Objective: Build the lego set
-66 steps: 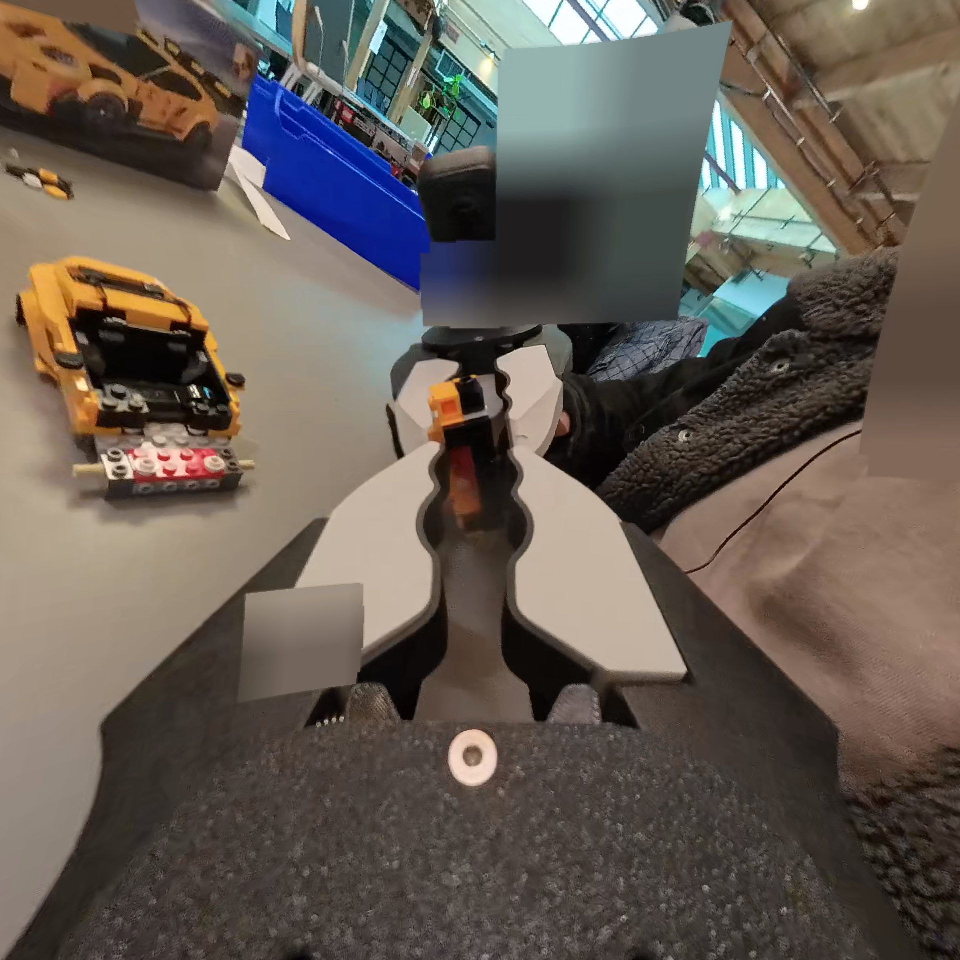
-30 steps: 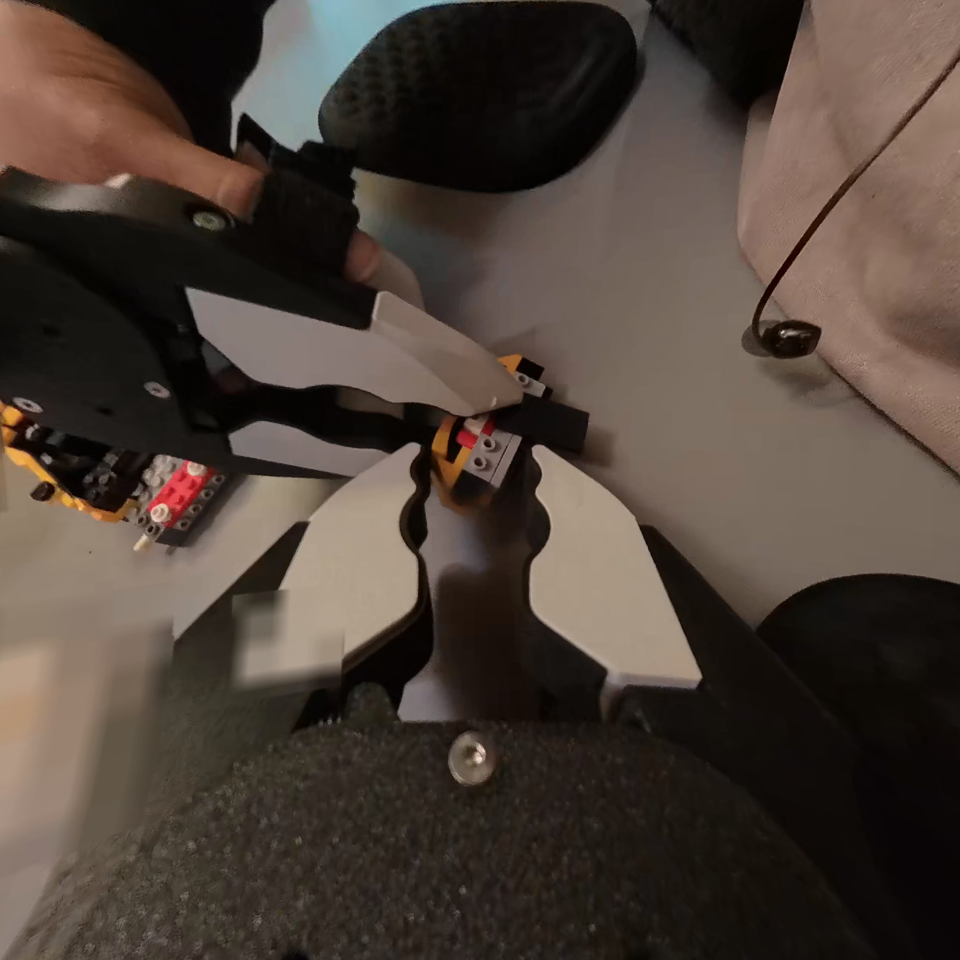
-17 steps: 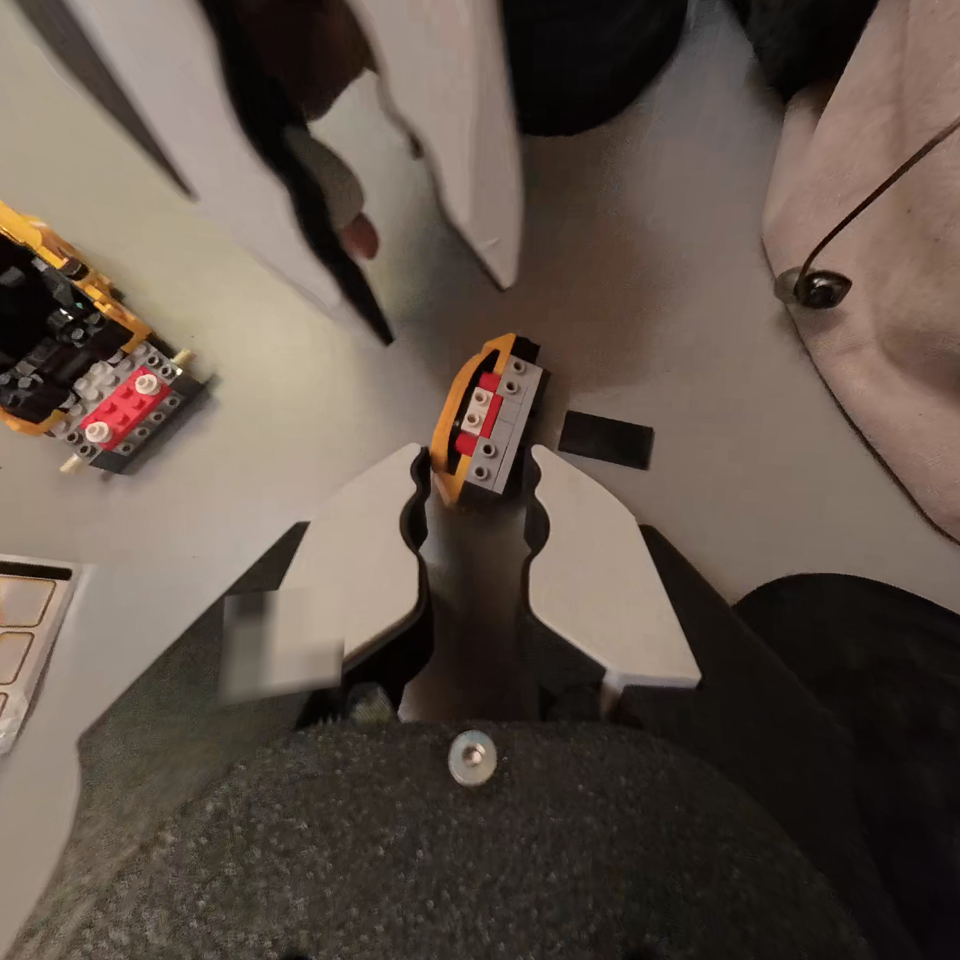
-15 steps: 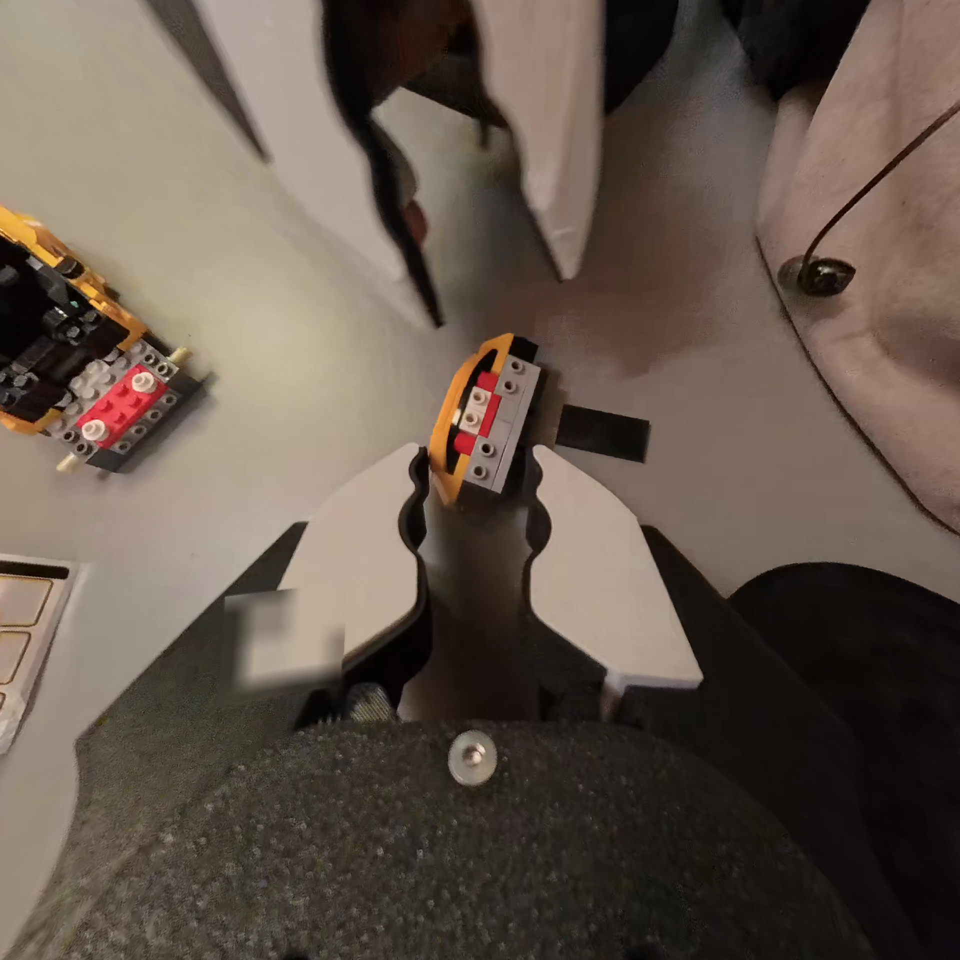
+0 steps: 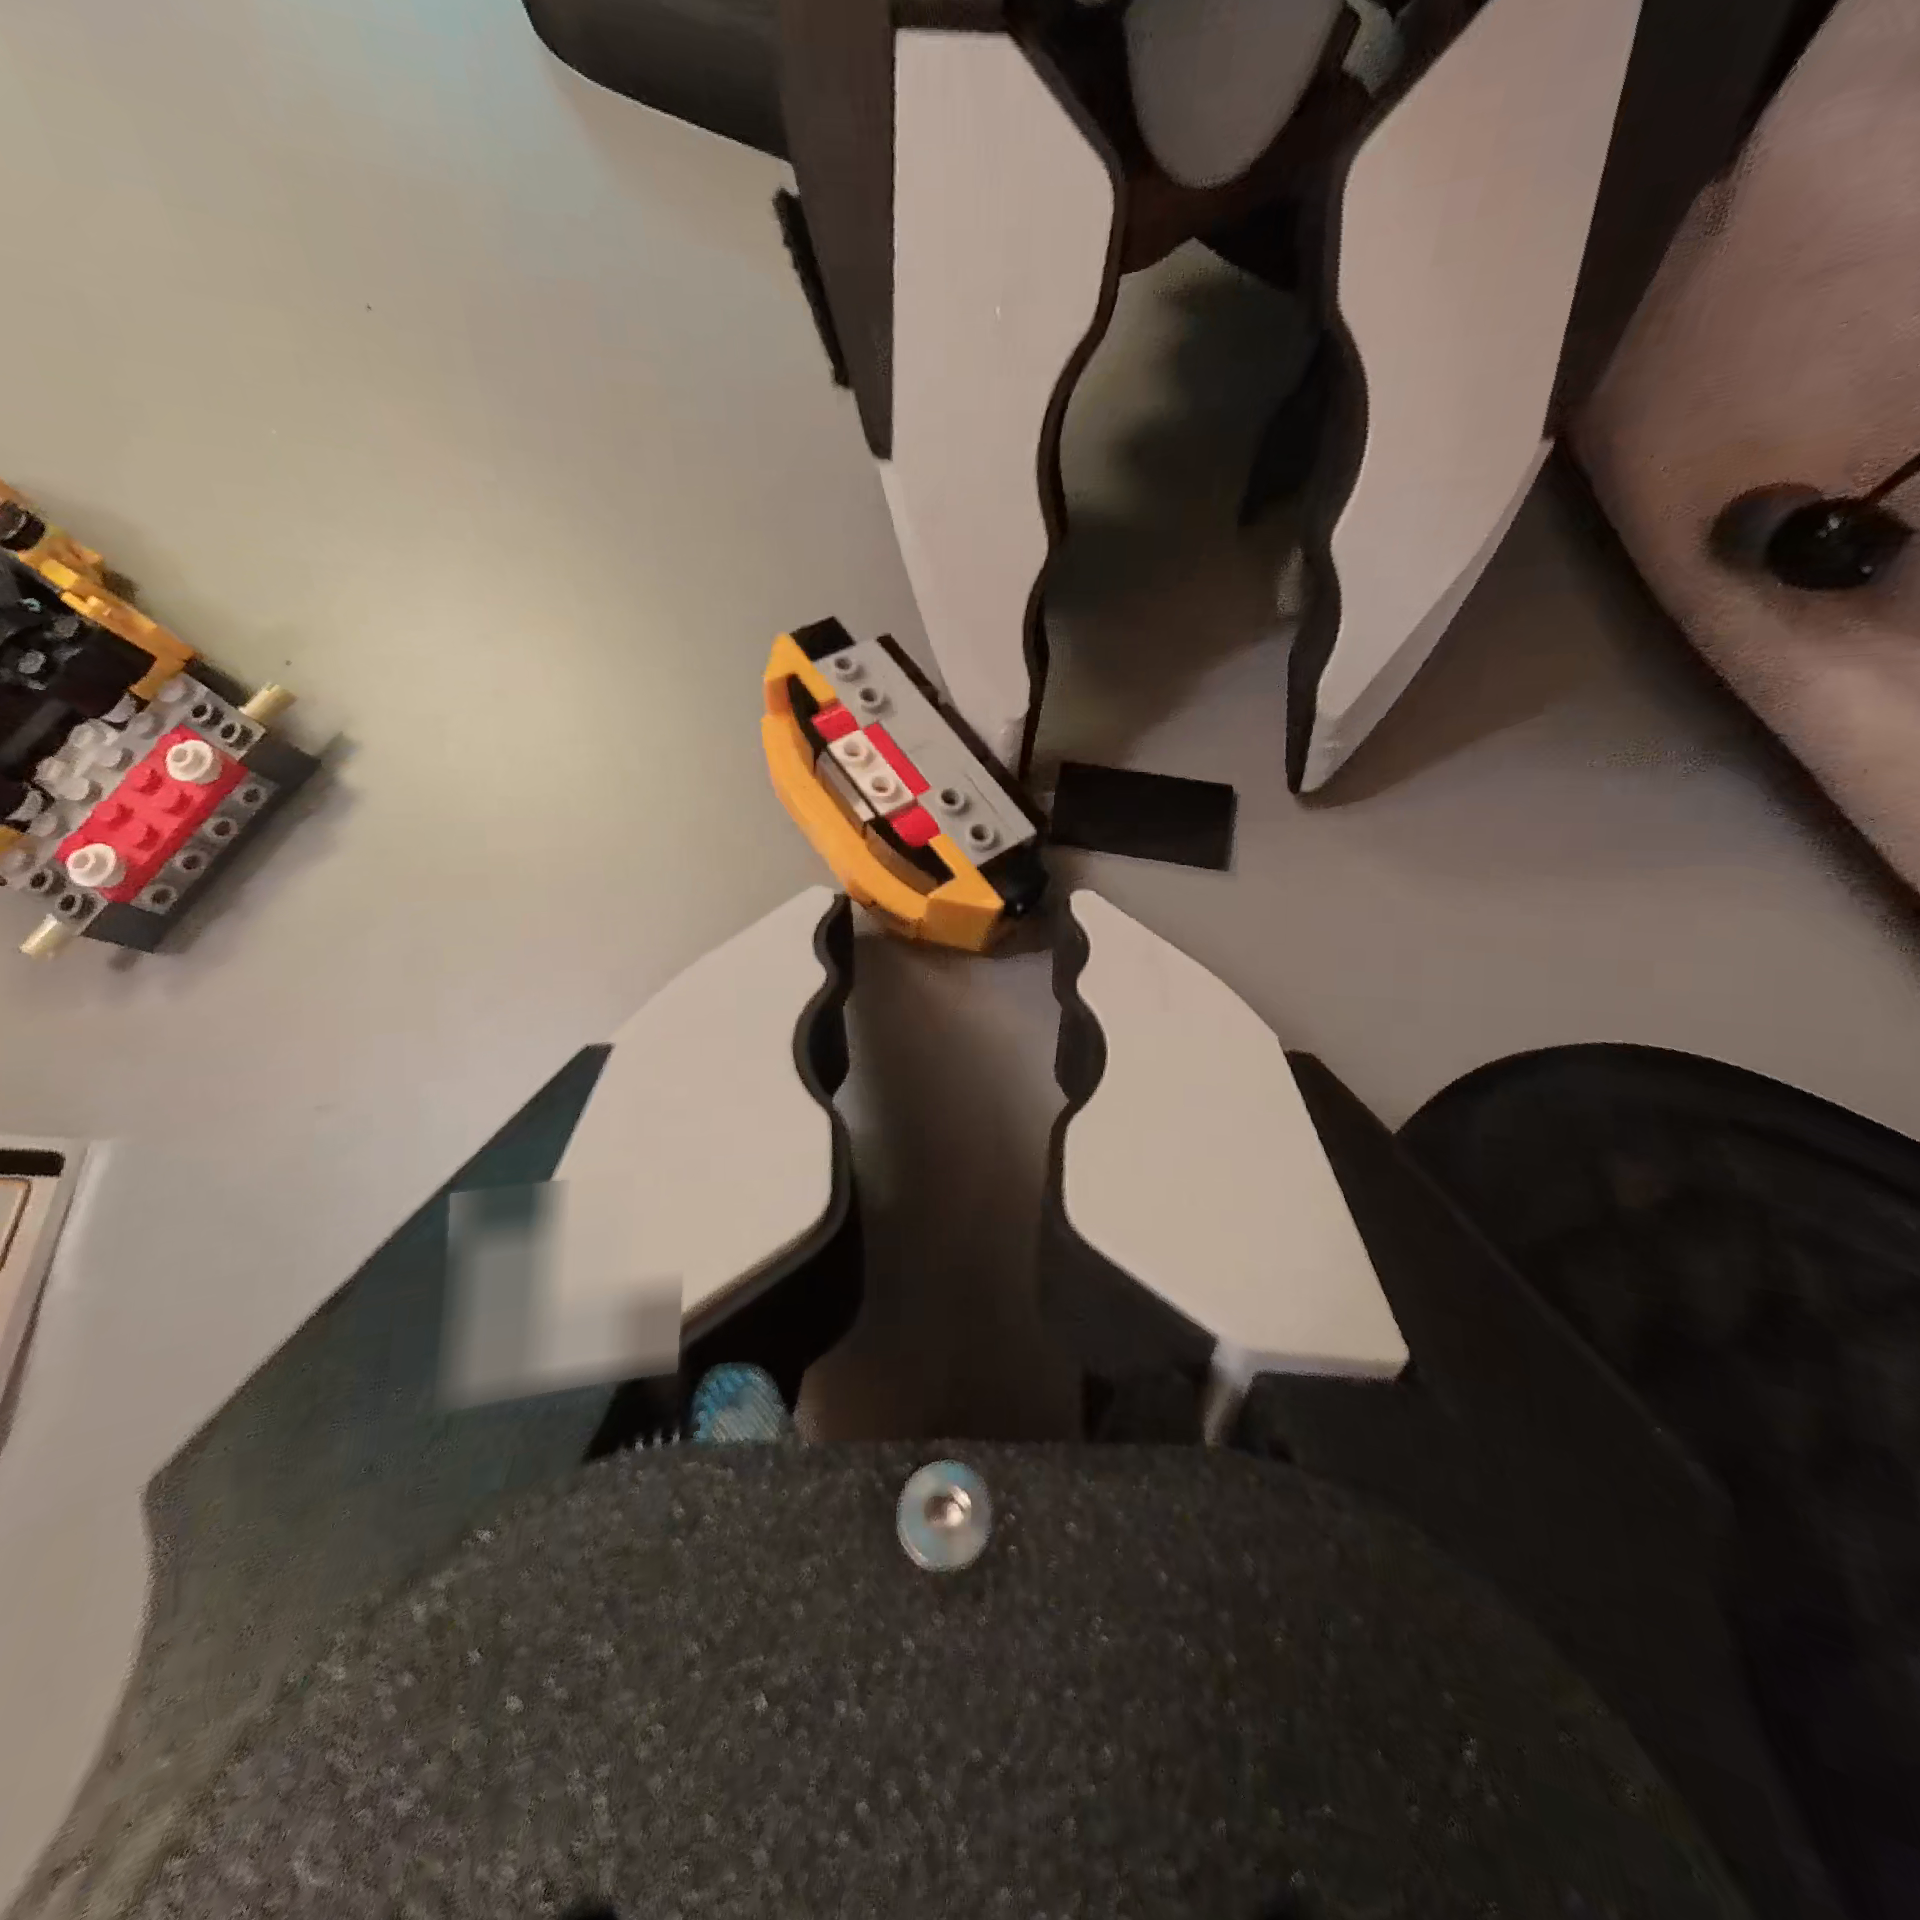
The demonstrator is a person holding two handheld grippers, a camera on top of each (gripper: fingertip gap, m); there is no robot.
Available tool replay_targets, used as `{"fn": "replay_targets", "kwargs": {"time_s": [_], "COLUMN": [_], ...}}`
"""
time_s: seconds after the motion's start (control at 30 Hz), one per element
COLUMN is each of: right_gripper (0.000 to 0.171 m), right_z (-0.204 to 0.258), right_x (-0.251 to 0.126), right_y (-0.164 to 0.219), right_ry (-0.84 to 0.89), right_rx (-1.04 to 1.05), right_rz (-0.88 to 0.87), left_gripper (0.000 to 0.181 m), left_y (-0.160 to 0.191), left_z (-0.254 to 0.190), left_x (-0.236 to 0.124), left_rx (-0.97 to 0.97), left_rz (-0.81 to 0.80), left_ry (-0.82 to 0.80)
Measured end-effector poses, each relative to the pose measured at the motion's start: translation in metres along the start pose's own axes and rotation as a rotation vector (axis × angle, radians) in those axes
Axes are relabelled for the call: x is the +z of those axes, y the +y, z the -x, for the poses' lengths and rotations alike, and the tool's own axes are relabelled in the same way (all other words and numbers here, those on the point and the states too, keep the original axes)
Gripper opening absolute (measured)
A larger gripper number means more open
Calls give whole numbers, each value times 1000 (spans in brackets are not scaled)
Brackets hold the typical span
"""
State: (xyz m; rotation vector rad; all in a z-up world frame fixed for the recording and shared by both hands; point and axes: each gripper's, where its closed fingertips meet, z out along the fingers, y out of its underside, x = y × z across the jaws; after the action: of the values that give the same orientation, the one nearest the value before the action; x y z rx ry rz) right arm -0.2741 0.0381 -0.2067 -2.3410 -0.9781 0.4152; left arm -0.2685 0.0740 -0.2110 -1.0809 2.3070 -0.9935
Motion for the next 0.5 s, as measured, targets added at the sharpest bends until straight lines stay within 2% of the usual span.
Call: {"fn": "replay_targets", "kwargs": {"time_s": [0.23, 0.37, 0.5], "right_gripper": [33, 32, 32], "right_z": [-1, 0, 3], "right_x": [6, 4, -12], "right_y": [-4, -3, -4], "right_ry": [42, 39, 2], "right_rx": [-28, -58, -203], "right_rz": [-3, -6, -40], "left_gripper": [41, 44, 46], "left_y": [-3, -7, -15], "left_z": [1, 1, 6], "left_x": [-1, -2, -1], "left_rx": [-1, -22, -72], "left_rz": [-6, -16, -41], "left_ry": [-34, -32, -48]}}
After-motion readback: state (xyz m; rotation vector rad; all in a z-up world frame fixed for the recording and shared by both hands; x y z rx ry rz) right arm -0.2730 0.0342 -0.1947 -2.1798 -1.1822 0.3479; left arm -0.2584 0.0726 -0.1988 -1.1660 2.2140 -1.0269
